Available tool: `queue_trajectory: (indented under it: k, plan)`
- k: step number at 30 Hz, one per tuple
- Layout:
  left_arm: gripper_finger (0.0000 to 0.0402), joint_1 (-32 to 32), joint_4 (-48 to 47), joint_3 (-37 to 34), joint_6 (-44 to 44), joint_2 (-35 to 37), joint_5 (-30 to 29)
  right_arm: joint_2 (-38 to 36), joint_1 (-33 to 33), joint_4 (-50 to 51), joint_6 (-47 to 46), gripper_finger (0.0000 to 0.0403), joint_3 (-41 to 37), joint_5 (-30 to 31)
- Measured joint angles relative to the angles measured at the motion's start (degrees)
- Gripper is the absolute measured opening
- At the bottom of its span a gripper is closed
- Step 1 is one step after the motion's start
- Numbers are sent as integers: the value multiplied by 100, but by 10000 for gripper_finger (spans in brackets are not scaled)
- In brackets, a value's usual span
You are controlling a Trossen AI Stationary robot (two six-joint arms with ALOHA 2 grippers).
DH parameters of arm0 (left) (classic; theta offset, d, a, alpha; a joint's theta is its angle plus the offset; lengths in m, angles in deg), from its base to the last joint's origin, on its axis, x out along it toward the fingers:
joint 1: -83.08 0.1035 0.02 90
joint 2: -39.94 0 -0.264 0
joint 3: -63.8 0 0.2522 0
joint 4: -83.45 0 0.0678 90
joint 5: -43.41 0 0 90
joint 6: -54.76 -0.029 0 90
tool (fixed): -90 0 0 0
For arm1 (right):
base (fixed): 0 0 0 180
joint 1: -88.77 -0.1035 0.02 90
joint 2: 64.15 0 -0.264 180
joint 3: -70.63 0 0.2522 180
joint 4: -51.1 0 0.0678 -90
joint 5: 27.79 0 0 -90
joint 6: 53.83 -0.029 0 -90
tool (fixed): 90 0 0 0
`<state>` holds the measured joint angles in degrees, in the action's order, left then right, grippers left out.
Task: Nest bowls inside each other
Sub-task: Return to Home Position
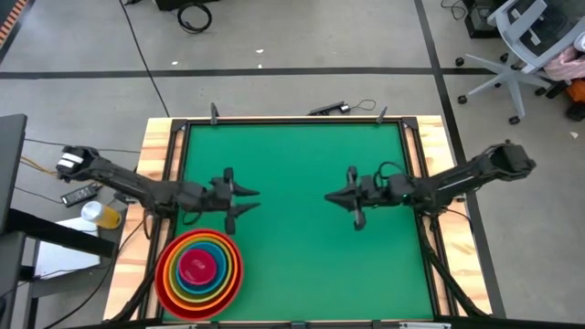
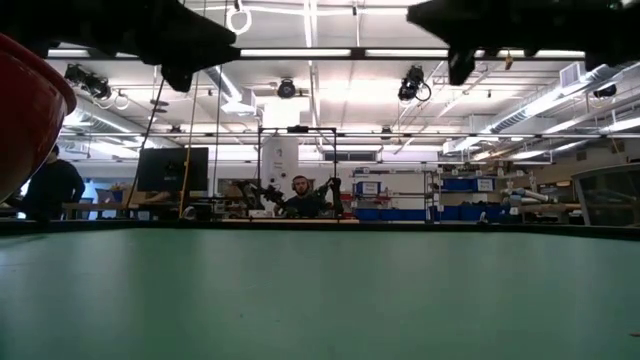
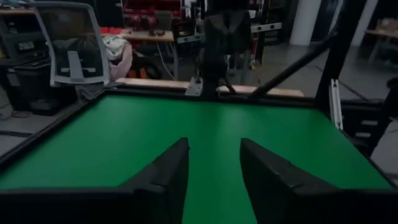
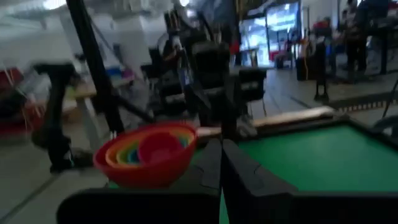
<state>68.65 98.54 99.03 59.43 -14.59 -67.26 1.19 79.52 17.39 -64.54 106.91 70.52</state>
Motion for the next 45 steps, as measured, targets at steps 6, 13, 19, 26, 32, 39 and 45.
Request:
queue_trajectory:
  k: [6,13,19,26,32,39,45]
  plan:
    - [68,603,-1090,-133,-33,1377,422,-792,398,567,-32,5,-209,-218]
    - [7,861,-2322,-127,-172,3017,447,-1334,958,1148,209,5,-207,-1726]
    - [2,810,-3186,-129,-295,4020,449,-1648,1229,1486,332,4,-205,-1720]
    - [2,810,-4035,-129,-255,4568,449,-2298,1747,2222,489,4,-207,-2178]
    - [2,810,-4314,-127,-400,4799,447,-3019,1937,2271,583,4,-691,-2316]
    - [2,818,-4059,-631,-489,5026,445,-4051,1948,2408,76,4,-1584,-1730]
    - [2,917,-3757,-1126,-443,5213,392,-4279,1957,2560,-184,5,-1894,-1691]
